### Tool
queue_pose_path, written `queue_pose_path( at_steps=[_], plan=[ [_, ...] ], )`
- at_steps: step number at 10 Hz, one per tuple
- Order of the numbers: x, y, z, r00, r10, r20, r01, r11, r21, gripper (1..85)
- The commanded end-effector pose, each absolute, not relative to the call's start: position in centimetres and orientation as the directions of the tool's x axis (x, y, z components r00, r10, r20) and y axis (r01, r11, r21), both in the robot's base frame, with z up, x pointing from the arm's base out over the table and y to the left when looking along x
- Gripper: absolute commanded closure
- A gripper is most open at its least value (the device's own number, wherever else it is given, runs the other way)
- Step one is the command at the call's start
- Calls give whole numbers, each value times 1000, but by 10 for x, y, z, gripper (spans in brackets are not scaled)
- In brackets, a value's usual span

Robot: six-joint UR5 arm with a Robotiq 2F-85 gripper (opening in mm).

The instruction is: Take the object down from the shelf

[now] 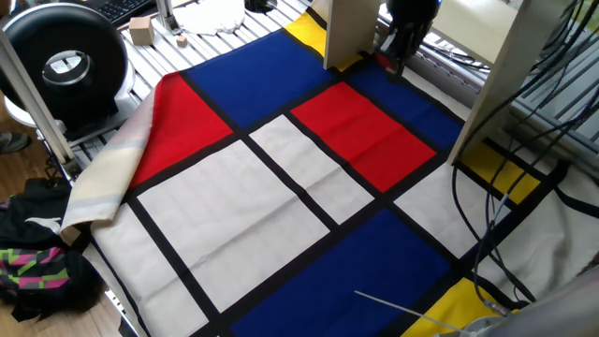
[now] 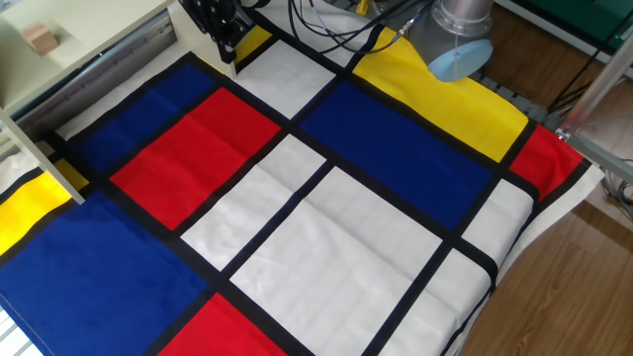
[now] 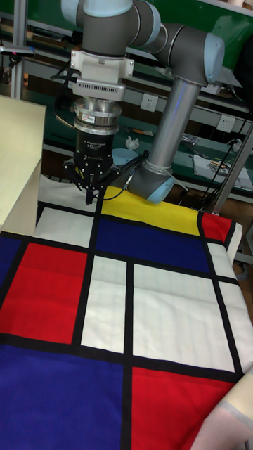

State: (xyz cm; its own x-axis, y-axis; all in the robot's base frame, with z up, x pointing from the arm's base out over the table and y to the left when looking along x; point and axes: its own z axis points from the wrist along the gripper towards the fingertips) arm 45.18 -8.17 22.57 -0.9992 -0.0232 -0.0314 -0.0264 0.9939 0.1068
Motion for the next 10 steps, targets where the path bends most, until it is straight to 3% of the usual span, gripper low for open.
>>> queue_pose_path(
  at_steps=[1, 10],
  plan=[
    [453, -76, 228, -999, -9, -35, -13, 991, 131, 847],
    [435, -95, 226, -999, 30, 36, 32, 998, 58, 847]
  ],
)
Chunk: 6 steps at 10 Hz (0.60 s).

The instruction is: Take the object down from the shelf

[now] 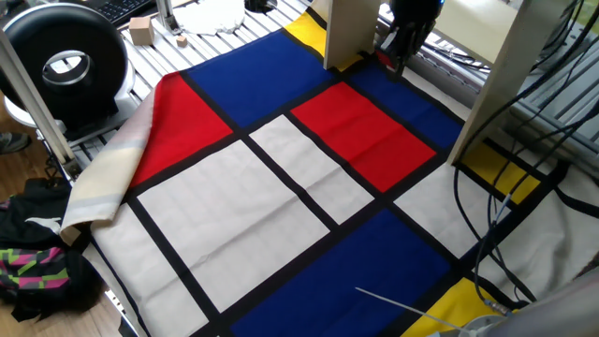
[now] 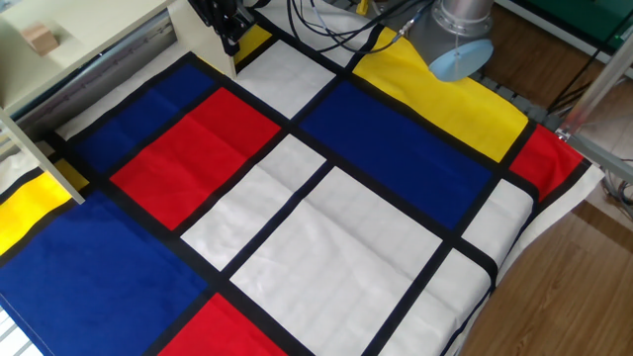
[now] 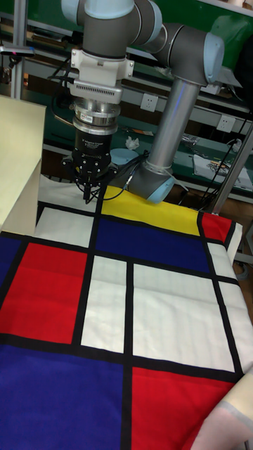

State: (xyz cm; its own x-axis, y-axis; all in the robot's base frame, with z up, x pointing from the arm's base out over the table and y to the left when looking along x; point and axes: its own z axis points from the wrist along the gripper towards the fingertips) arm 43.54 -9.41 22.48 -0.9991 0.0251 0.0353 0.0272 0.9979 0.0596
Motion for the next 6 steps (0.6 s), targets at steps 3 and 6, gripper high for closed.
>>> queue_pose_path(
  at_steps=[3, 6],
  plan=[
    [436, -93, 226, -999, 30, 33, 32, 998, 63, 847],
    [438, -95, 226, -999, 35, 27, 36, 998, 55, 847]
  ],
)
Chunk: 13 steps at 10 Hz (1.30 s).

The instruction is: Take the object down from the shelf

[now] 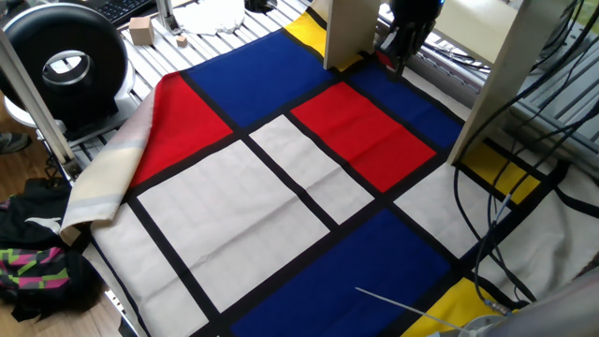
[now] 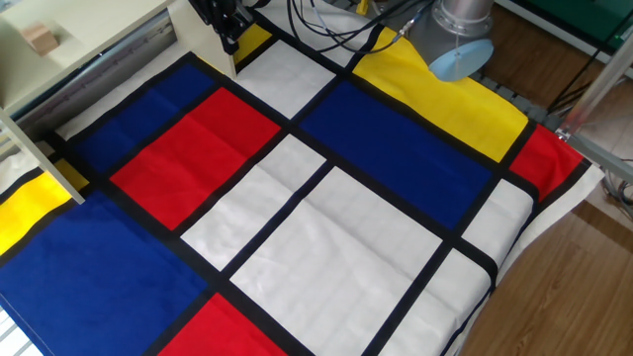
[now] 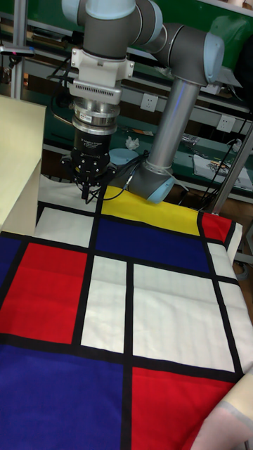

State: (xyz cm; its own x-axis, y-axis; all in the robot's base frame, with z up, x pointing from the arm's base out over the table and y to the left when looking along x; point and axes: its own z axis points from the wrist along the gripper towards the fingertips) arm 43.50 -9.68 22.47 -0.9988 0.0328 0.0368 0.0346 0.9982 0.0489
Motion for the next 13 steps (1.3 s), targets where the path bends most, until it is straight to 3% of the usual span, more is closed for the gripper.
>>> queue_pose_path(
  at_steps=[1, 3, 7, 11, 13],
  plan=[
    [444, -92, 226, -1000, 30, 4, 30, 997, 70, 847],
    [436, -99, 226, -998, 53, 34, 55, 998, 41, 847],
    [455, -88, 227, -995, 93, -35, 89, 992, 89, 847],
    [454, -79, 227, -999, 16, -36, 11, 993, 119, 847],
    [461, -91, 227, -999, -34, -22, -36, 992, 120, 803]
  ],
)
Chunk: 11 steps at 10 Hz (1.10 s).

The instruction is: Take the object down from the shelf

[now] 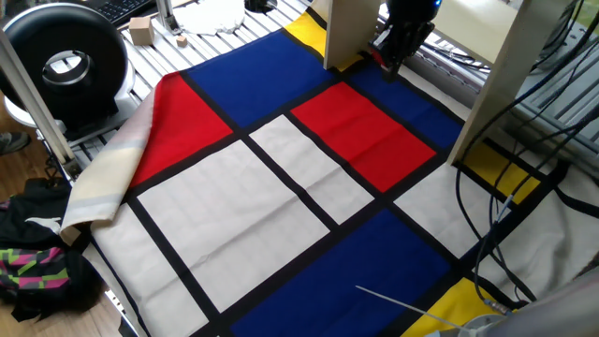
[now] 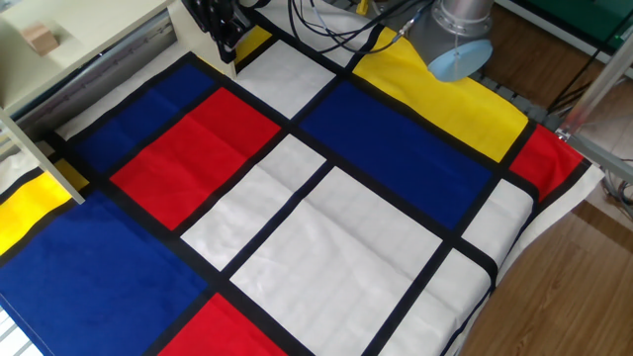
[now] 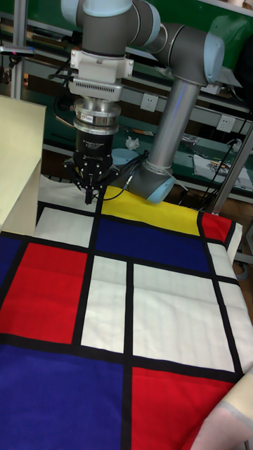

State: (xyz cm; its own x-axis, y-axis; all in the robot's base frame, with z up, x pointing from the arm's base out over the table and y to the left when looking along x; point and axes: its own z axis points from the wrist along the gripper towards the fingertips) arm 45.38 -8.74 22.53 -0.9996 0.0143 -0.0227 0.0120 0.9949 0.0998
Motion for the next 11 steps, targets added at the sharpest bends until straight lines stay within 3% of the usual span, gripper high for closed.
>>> queue_pose_path(
  at_steps=[1, 7, 9, 11],
  plan=[
    [473, -106, 223, -998, -66, -14, -67, 990, 126, 777],
    [508, -118, 192, -996, -94, -9, -94, 986, 140, 760],
    [506, -123, 188, -998, -62, 10, -60, 990, 127, 843],
    [511, -122, 188, -1000, 27, -1, 27, 991, 131, 847]
  ],
)
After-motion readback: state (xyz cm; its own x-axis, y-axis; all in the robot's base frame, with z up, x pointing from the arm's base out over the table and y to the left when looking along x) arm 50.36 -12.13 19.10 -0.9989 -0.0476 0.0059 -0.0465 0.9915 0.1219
